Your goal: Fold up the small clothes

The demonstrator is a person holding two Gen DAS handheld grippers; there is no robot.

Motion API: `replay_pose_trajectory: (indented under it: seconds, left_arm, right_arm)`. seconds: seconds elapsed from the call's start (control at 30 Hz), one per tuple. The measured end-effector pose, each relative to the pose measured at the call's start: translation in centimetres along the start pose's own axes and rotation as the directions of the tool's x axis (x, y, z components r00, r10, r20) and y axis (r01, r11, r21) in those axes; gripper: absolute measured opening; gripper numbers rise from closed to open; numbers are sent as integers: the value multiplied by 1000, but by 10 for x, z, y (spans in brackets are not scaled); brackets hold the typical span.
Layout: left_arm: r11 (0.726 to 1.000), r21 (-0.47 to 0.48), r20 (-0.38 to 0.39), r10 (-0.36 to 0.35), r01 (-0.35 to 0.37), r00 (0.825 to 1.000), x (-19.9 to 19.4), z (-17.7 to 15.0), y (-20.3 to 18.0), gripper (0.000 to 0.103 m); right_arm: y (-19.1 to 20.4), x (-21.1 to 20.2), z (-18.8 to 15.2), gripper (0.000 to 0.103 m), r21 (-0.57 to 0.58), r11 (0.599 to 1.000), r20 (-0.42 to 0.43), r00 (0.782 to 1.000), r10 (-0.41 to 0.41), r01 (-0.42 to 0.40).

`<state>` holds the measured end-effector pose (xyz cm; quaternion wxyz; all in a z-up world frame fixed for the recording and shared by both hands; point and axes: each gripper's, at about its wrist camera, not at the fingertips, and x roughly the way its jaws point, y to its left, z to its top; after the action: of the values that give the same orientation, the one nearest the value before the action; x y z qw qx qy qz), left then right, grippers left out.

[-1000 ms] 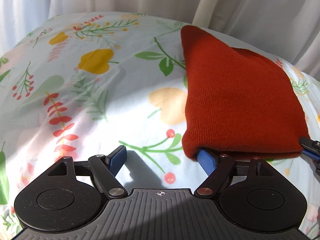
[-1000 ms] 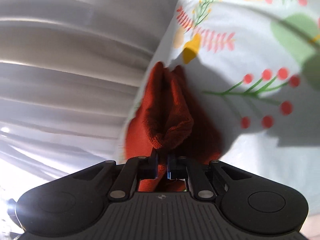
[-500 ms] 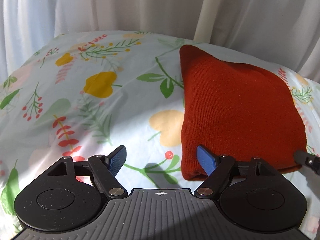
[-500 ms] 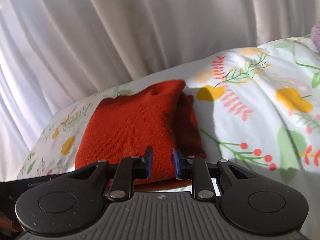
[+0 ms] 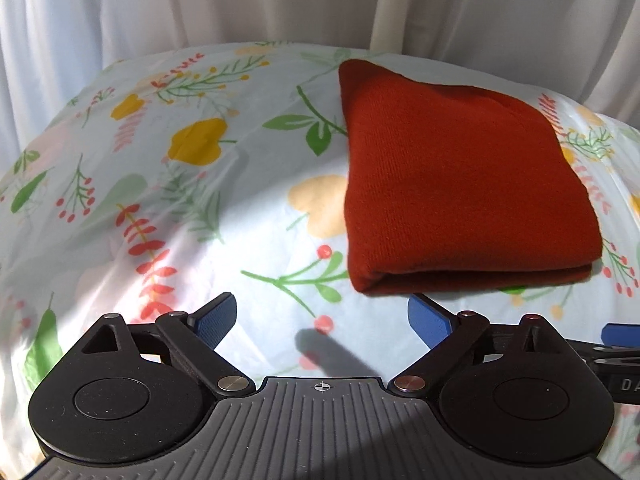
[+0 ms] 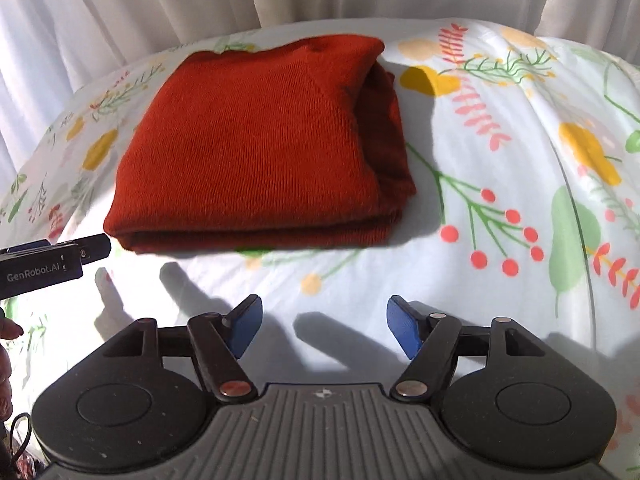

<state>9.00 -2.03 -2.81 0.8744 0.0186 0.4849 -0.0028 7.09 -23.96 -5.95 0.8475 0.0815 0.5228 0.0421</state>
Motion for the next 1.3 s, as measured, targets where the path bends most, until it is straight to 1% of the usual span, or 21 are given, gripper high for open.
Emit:
replay_pose_trajectory:
  seconds: [0.03, 0.07, 0.1, 0.13, 0.17, 0.2, 0.23, 0.37, 0.5, 0.63, 1.0, 1.3]
  left_arm:
    - [1000, 5, -13, -2, 2, 1000, 0, 1, -3, 96]
    - [1000, 15, -23, 4, -4, 1000, 0, 2, -5, 96]
    - [999, 29, -32, 15, -14, 999, 0, 3, -8, 96]
    - [999, 40, -37, 22, -21, 999, 0, 4, -10, 96]
    - [999, 48, -43, 26, -24, 999, -1, 6, -12, 96]
    - [998, 53, -51, 28, -25, 998, -2, 7, -14, 96]
    - [998, 55, -54, 28, -25, 998, -2, 9, -15, 96]
    - [997, 64, -49, 56, -53, 997, -5, 12, -17, 96]
    - [996, 66, -40, 60, -58, 997, -8, 14, -16, 96]
    - [996, 68, -43, 63, -60, 997, -8, 15, -17, 96]
    - [996, 62, -50, 65, -62, 997, -7, 16, -16, 96]
    - [996, 66, -54, 66, -63, 996, -5, 17, -16, 96]
  right_arm:
    - [2, 0, 0, 76, 0, 1000, -23, 1000, -12, 12]
    - [6, -1, 1, 79, -3, 1000, -34, 999, -18, 18]
    - [8, -3, 2, 83, -6, 1000, -34, 999, -23, 23]
    - [11, -6, 4, 84, -7, 999, -28, 999, -32, 32]
    - [14, -9, 7, 89, -9, 999, -21, 999, -43, 43]
    - [16, -11, 9, 98, -10, 998, -16, 998, -54, 54]
    - [18, -13, 13, 99, -7, 998, -11, 997, -70, 70]
    - [25, -19, 19, 99, 16, 997, -8, 997, -80, 80]
    - [32, -21, 22, 99, 7, 992, -12, 992, -127, 127]
    - [33, -24, 22, 99, 8, 993, -2, 994, -114, 114]
    - [35, -27, 25, 99, 25, 987, -4, 987, -162, 162]
    - [31, -25, 25, 99, 29, 986, -8, 986, -165, 165]
